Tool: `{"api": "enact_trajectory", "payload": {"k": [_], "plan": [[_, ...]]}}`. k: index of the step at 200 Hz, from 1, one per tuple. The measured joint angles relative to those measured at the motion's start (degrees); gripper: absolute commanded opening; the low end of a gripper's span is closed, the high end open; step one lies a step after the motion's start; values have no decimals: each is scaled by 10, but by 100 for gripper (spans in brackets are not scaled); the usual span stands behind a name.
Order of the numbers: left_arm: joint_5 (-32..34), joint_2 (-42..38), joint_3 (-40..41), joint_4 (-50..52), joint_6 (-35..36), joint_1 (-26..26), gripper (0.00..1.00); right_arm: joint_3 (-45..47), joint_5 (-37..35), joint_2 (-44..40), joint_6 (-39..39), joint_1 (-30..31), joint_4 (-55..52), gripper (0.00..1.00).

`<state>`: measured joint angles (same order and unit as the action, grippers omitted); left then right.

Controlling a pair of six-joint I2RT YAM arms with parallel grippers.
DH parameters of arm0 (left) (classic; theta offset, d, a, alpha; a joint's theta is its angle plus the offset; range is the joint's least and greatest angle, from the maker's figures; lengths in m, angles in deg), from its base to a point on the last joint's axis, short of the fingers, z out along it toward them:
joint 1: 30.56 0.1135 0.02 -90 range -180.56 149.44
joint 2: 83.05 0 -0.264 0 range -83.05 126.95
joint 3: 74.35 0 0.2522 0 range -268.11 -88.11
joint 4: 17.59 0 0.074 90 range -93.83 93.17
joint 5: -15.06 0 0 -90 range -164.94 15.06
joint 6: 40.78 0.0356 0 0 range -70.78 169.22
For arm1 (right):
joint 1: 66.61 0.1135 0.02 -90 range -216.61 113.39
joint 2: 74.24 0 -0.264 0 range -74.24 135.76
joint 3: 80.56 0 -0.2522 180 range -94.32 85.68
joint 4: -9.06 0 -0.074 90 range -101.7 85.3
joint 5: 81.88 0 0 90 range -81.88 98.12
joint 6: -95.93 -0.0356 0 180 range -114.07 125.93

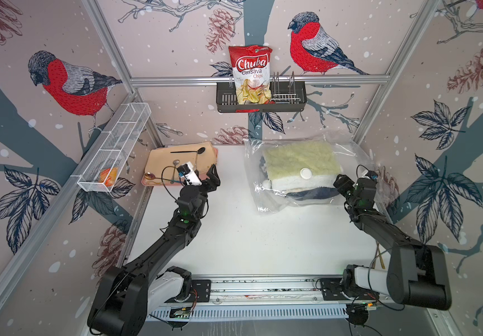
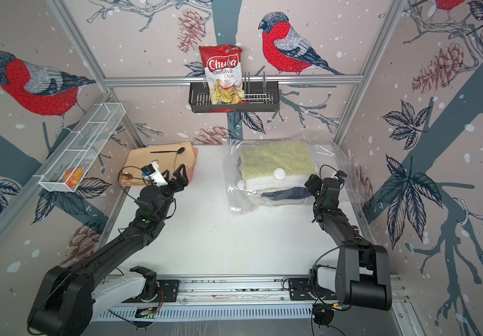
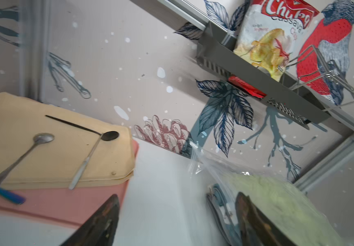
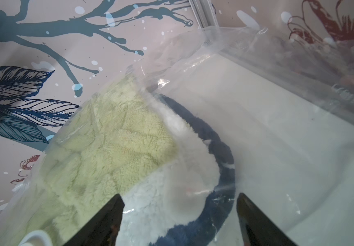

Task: Take the blanket out of the vacuum bag
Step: Adjust the vacuum bag at the center of the board.

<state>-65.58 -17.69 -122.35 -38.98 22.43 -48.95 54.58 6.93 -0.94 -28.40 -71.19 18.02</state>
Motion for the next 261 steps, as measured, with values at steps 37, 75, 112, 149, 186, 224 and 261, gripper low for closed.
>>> {"api": "enact_trajectory", "payload": {"k": [37, 75, 112, 149, 186, 224, 261], "plan": [[-188, 174, -171, 138, 13, -2, 82, -4, 24, 11, -6, -3, -10, 85], [-314, 286, -247, 204, -3, -12, 89, -3, 28, 9, -19, -15, -13, 86], [-394, 396, -335, 201, -33, -12, 82, -3, 35, 17, -33, -17, -15, 88], [-423, 479, -402, 202, -64, -11, 71, 4, 35, 14, -46, -22, -22, 88], [-448, 536, -482, 194, -90, -10, 16, 7, 34, 8, -50, -22, -25, 86], [-467, 526, -455, 174, -107, -16, 0, 7, 17, 10, -62, -26, -40, 69], [-448, 421, -295, 117, -124, -28, 0, -1, 12, 43, -76, -36, -60, 60]]}}
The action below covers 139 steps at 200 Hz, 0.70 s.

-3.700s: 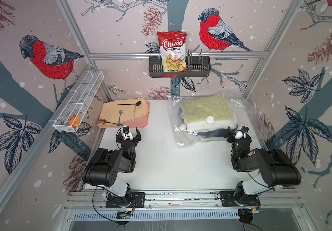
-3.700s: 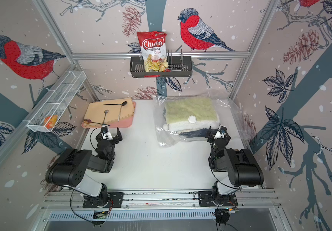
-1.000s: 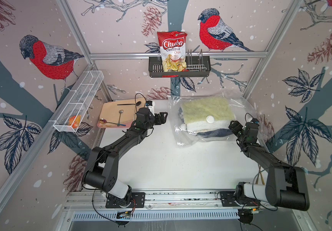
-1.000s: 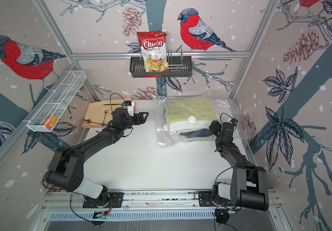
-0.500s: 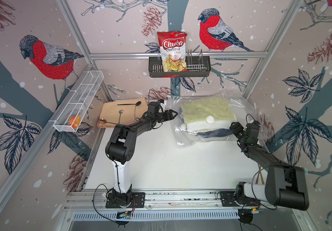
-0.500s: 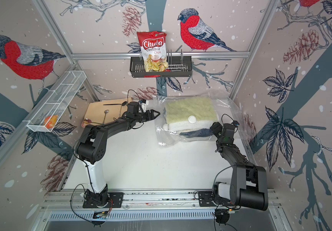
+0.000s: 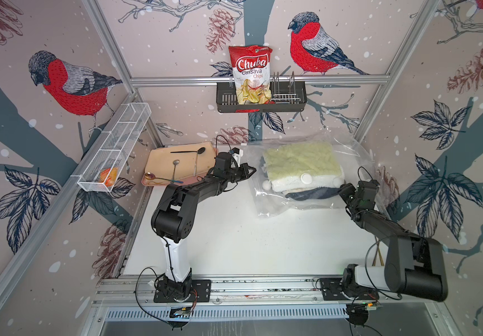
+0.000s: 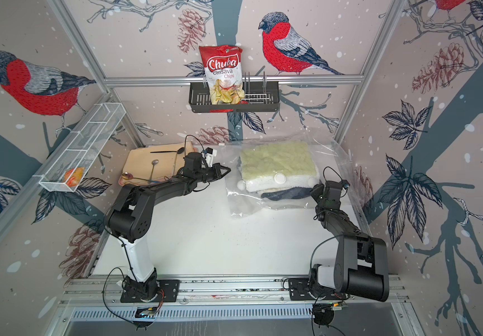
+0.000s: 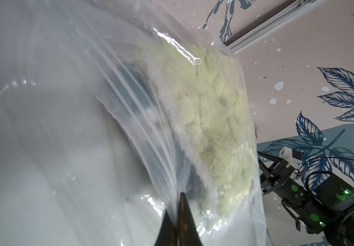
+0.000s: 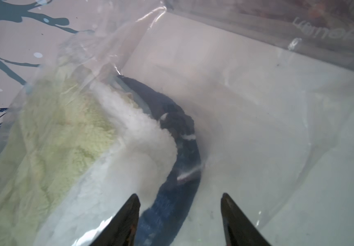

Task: Take the blanket out of the vacuum bag
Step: Adjust the vacuum bag at the center of the board.

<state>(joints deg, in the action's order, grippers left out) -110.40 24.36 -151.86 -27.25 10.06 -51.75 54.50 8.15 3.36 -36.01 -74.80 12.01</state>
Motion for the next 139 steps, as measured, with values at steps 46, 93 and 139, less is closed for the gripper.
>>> {"api": "enact_trajectory", "payload": {"k": [46, 93, 139], "plan": [[56, -118, 145, -45, -9, -38, 0, -18, 2, 37, 0, 9, -10, 64], [134, -210, 243, -47, -9, -118, 0, -51, 2, 72, 3, 33, -19, 67], [200, -261, 338, -67, -38, -243, 0, -158, 6, 164, 33, 99, -48, 68]]}}
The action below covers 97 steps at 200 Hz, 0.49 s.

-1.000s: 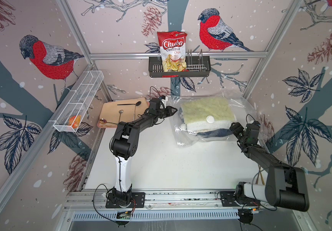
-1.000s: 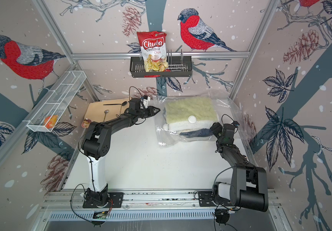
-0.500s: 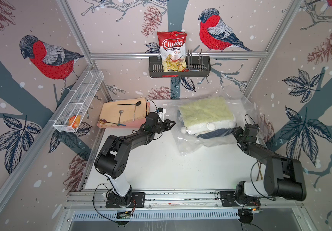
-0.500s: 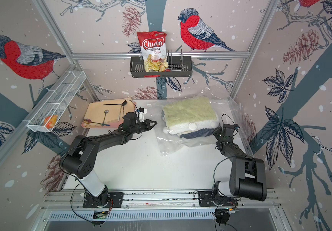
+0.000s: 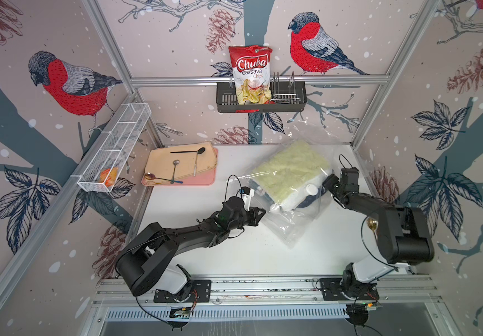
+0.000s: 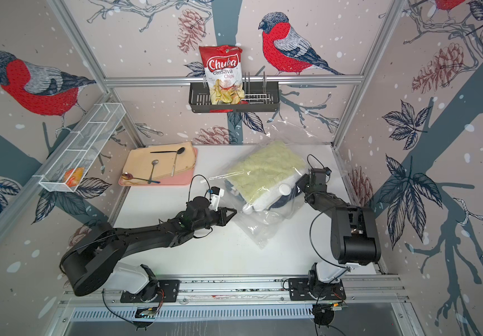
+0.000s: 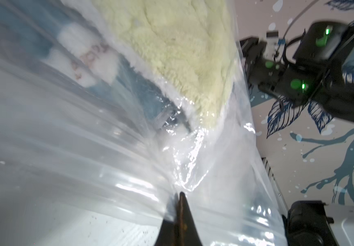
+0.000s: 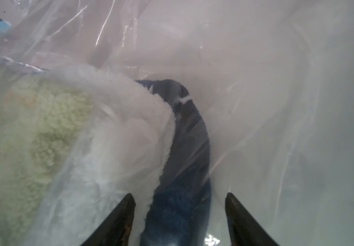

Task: Take the blanket out of the vacuum bag
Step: Adjust the vacuum bag at the center of the board.

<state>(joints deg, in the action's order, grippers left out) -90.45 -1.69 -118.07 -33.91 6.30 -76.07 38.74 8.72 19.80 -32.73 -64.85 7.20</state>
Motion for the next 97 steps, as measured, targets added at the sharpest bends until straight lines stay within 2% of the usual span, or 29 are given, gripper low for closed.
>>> {"api": "enact_trajectory", "payload": {"k": [49, 97], "plan": [[73, -54, 30, -3, -25, -100, 0, -109, 26, 95, 15, 63, -14, 69], [99, -33, 32, -19, -52, -163, 0, -230, 78, 166, 42, 115, -49, 72]]}}
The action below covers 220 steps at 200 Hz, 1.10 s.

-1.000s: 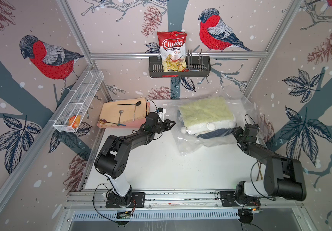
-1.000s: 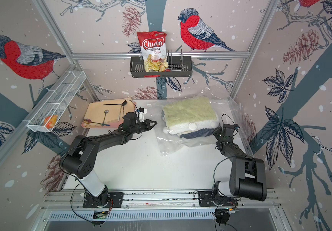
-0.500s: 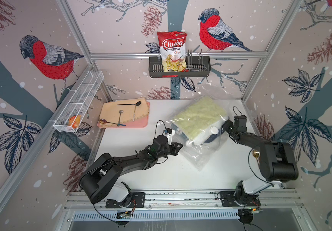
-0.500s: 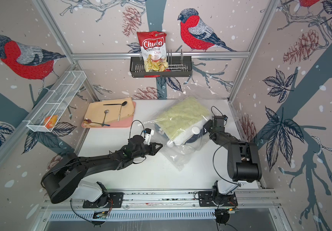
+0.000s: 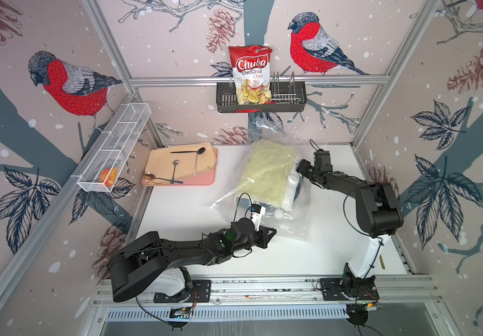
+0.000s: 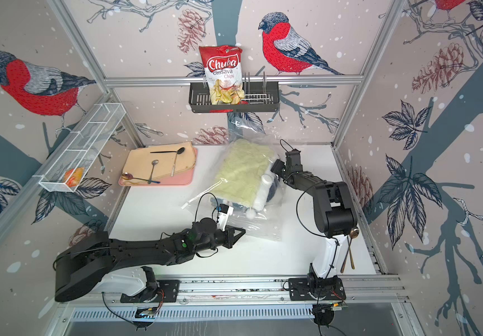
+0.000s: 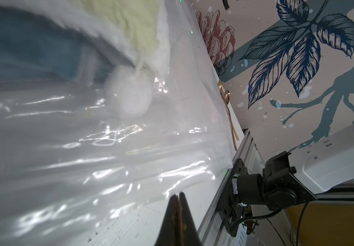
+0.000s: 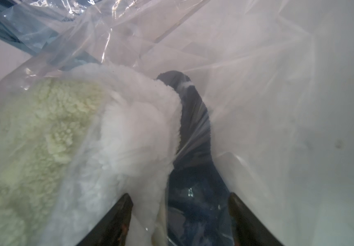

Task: Take the blanket out of the vacuum bag
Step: Adjust the vacuum bag at the center of the board.

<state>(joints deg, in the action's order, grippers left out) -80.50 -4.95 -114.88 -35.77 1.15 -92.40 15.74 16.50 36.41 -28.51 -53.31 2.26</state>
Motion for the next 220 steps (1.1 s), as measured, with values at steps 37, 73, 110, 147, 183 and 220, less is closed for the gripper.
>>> {"api": "enact_trajectory", "payload": {"k": [37, 73, 110, 147, 183, 220], "plan": [[10, 23, -24, -9, 1, -41, 11, -66, 42, 35, 23, 30, -25, 74], [38, -19, -30, 30, 25, -118, 28, -29, 40, 6, 31, 28, -37, 76], [115, -164, -39, 153, 69, -175, 33, 45, 30, -61, 29, -13, -39, 77], [226, -311, -71, 292, 96, -148, 30, 93, 36, -110, 13, -30, -25, 77], [258, -349, -97, 374, 128, 31, 30, 103, 50, -114, 6, -32, -22, 77], [150, -286, -95, 358, 150, 312, 28, 115, 66, -114, -5, -32, -7, 78]]}}
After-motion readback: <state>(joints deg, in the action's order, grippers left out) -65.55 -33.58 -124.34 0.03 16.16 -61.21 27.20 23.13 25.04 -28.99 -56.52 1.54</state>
